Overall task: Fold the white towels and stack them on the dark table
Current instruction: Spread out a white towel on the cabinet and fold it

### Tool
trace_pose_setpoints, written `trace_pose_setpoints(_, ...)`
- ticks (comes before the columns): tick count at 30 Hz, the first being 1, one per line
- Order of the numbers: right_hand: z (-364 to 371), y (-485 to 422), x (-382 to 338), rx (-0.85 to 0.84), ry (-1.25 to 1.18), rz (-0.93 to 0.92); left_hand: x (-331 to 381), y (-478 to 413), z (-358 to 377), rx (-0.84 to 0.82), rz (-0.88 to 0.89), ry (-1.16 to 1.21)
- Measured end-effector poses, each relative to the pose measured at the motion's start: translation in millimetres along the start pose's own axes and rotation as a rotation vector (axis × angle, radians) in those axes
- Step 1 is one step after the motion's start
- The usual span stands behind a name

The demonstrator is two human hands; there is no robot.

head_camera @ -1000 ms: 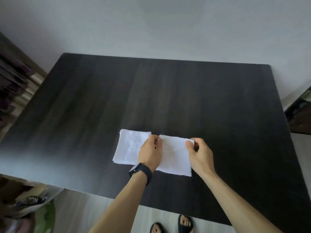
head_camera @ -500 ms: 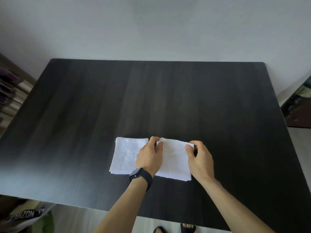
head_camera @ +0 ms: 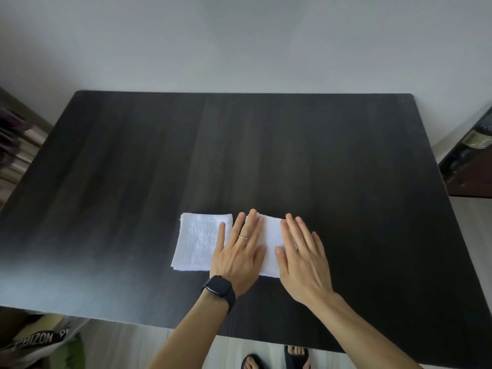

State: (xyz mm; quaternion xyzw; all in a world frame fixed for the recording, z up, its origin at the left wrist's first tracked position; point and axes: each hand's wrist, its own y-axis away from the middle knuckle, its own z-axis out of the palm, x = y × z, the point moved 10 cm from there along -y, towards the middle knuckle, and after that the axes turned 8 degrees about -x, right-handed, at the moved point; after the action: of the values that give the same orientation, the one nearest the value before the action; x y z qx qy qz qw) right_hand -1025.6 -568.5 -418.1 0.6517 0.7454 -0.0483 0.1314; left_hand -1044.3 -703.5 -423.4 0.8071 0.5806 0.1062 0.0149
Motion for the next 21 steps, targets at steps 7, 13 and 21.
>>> trace_pose_setpoints(7, 31, 0, 10, -0.189, 0.117, -0.012, -4, 1, 24, -0.1, -0.081, 0.001)
trace_pose_setpoints(13, 14, -4, 2, -0.379, 0.236, -0.052, 2, 14, 4, -0.215, -0.118, -0.026)
trace_pose_setpoints(21, -71, 32, -104, -0.255, 0.082, -0.478, -29, 188, -64, 0.046, -0.779, 0.377)
